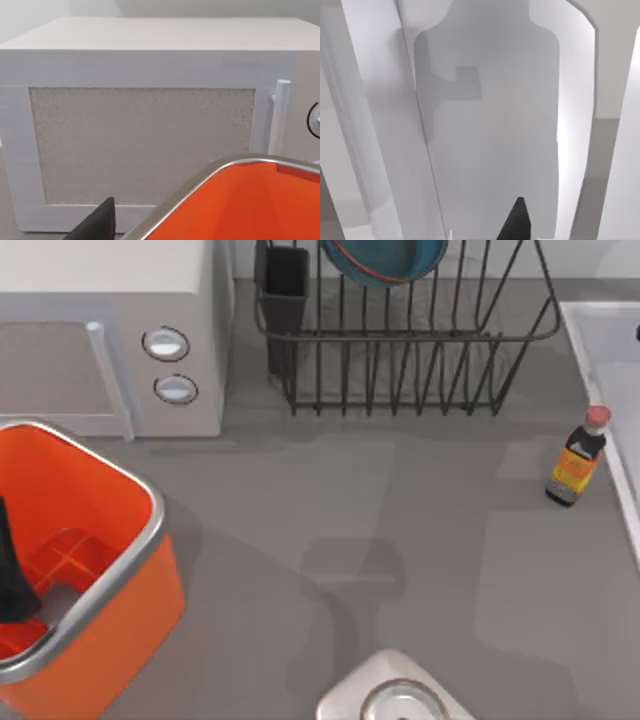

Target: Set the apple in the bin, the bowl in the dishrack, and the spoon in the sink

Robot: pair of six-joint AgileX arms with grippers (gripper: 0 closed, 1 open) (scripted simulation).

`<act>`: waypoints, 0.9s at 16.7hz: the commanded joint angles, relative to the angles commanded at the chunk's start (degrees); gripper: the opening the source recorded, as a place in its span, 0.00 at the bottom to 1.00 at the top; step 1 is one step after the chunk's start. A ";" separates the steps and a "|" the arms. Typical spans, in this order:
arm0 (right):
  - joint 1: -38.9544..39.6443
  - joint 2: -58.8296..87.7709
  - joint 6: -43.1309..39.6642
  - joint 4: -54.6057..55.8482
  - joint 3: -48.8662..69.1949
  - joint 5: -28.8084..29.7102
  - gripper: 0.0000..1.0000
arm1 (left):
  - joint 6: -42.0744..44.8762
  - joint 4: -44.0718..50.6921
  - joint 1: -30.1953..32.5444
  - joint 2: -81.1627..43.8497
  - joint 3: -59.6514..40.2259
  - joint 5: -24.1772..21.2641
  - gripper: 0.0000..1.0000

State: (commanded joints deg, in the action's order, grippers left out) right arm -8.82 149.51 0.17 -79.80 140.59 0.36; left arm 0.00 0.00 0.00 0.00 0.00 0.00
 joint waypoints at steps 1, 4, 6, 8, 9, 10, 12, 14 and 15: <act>-0.01 -0.30 0.00 0.67 -0.73 0.00 0.00 | 0.00 0.00 0.00 0.00 0.00 0.00 1.00; -0.01 -0.36 0.00 0.79 -0.86 0.00 0.00 | 0.00 0.00 0.00 0.00 0.00 0.00 1.00; -0.01 -0.36 0.00 0.79 -0.86 0.00 0.08 | 0.00 0.00 0.00 0.00 0.00 0.00 1.00; -0.01 -0.36 0.00 0.79 -0.86 0.00 0.23 | 0.00 0.00 0.00 0.00 0.00 0.00 1.00; -0.01 -0.36 0.00 0.79 -0.86 0.00 0.30 | 0.00 0.00 0.00 0.00 0.00 0.00 1.00; -0.01 -0.36 0.00 0.79 -0.86 0.00 0.38 | 0.00 0.00 0.00 0.00 0.00 0.00 1.00; -0.01 -0.36 0.00 0.79 -0.86 0.00 0.53 | 0.00 0.00 0.00 0.00 0.00 0.00 1.00; -0.01 -0.36 0.00 0.79 -0.86 0.00 0.68 | 0.00 0.00 0.00 0.00 0.00 0.00 1.00; -0.01 -0.36 0.00 0.79 -0.86 0.00 0.75 | 0.00 0.00 0.00 0.00 0.00 0.00 1.00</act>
State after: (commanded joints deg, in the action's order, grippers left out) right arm -8.84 149.16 0.17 -79.01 139.73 0.36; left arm 0.00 0.00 0.00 0.00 0.00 0.00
